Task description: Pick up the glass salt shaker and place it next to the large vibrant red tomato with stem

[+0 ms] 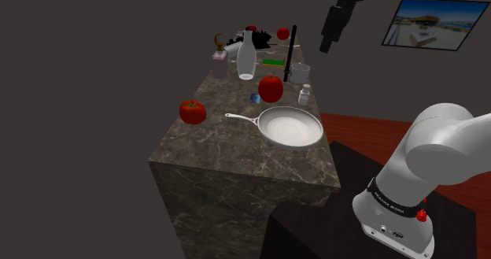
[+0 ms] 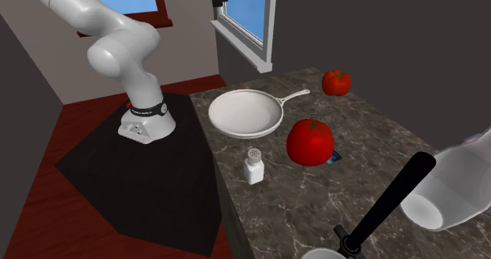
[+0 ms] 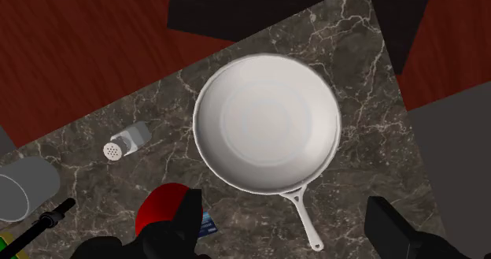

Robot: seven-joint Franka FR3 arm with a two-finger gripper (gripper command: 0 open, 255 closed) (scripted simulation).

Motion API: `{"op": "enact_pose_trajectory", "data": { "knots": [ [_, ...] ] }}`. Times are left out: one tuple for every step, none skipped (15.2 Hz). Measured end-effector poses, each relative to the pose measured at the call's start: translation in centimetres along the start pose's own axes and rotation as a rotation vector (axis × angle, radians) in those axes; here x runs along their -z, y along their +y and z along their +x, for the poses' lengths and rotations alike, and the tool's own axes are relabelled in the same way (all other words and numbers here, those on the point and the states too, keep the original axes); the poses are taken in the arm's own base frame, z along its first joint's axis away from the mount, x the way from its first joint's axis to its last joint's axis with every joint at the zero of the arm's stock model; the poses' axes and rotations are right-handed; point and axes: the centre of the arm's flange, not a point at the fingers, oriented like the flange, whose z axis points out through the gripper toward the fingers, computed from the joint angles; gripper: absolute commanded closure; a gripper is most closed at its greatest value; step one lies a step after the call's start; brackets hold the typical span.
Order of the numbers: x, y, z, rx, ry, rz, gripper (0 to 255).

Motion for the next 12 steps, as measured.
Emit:
{"op": "enact_pose_trajectory", "data": {
  "knots": [
    [0.0,0.0,0.0,0.000,0.000,0.000,0],
    [-0.5,0.4,0.3,0.001,-0.006,0.000,0],
    [-1.1,1.0,0.8,0.001,-0.015,0.000,0],
    [-1.8,1.7,1.5,0.002,-0.025,-0.001,0],
    [-2.8,2.5,2.1,0.003,-0.037,-0.001,0],
    [-3.8,3.1,2.7,0.004,-0.049,-0.001,0],
    [-4.5,3.9,3.3,0.006,-0.061,-0.001,0],
    [-5.8,4.4,4.1,0.007,-0.074,-0.001,0],
    [-6.8,5.2,5.0,0.008,-0.086,-0.002,0],
    [-7.6,5.9,5.5,0.009,-0.098,-0.002,0],
    [-8.3,6.8,6.1,0.010,-0.110,-0.003,0],
    [-9.3,7.7,6.8,0.011,-0.122,-0.003,0]
  ]
}}
